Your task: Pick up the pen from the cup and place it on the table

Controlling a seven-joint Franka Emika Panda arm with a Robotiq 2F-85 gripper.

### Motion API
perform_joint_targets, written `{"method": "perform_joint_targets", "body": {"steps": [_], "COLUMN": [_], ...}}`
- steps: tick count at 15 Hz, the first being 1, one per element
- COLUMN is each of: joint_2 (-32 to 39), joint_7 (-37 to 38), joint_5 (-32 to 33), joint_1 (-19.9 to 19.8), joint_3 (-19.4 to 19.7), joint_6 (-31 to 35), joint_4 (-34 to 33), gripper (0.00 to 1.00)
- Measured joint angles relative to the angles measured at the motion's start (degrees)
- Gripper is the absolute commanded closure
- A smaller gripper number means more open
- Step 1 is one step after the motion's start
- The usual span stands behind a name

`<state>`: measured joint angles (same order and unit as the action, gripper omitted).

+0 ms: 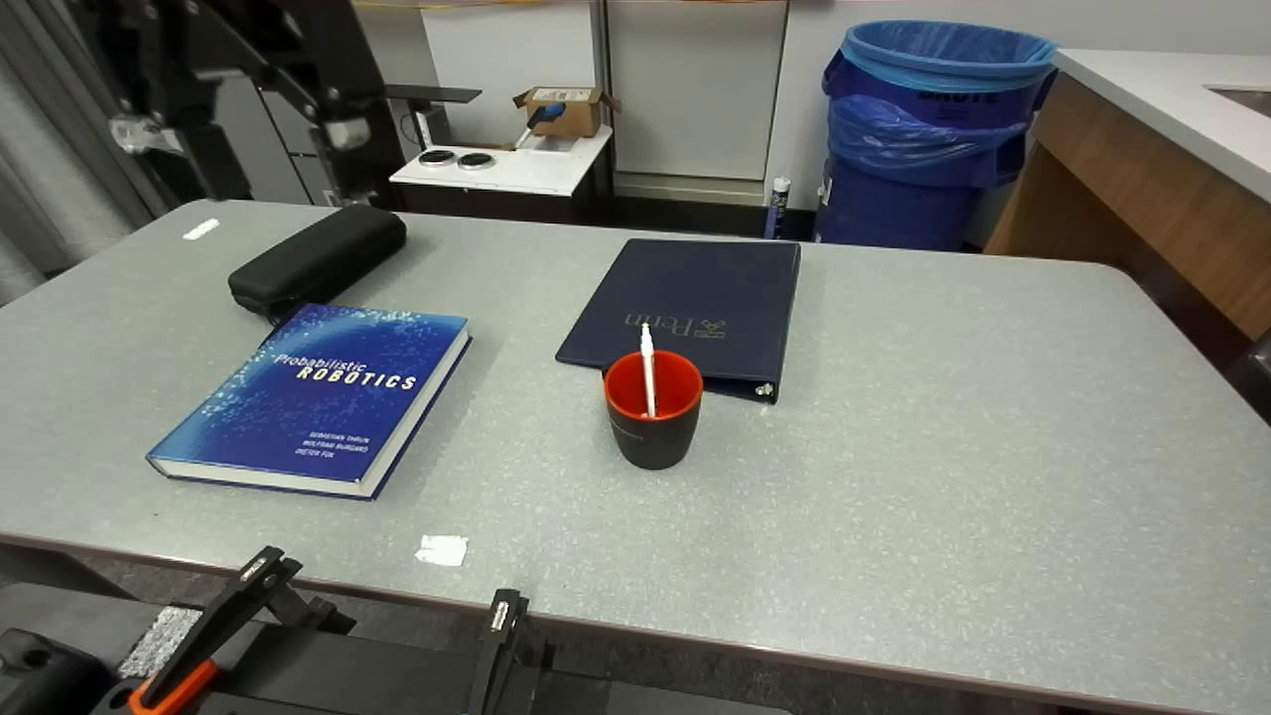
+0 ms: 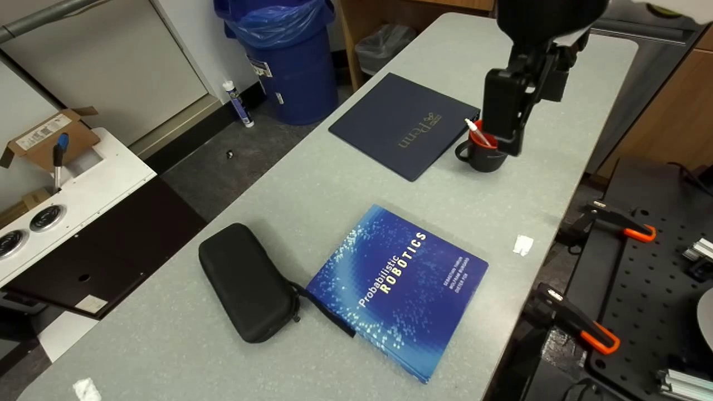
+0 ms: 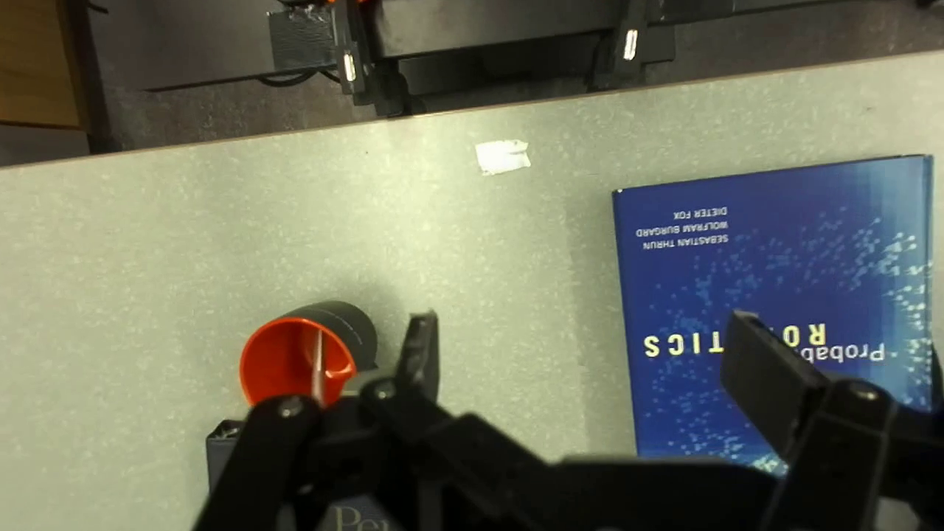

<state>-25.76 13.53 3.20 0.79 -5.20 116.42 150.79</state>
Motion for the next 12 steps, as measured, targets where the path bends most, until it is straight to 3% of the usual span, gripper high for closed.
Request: {"method": "perform_joint_targets", "body": {"steps": [4,10,12], "joint_2": [1.9,1.9,3.1], "joint_7": [-1.2,-1.4,-2.2], "joint_5": [-0.4,-0.1,2.6], "joint_1": [-2.3,-2.3,-2.6], "joint_3": [3.8,4.1,4.2], "joint_6": [1.7,2.0,5.3], "joint_4": [1.1,1.2,1.5], "gripper": [0.00,0.00,0.00]}}
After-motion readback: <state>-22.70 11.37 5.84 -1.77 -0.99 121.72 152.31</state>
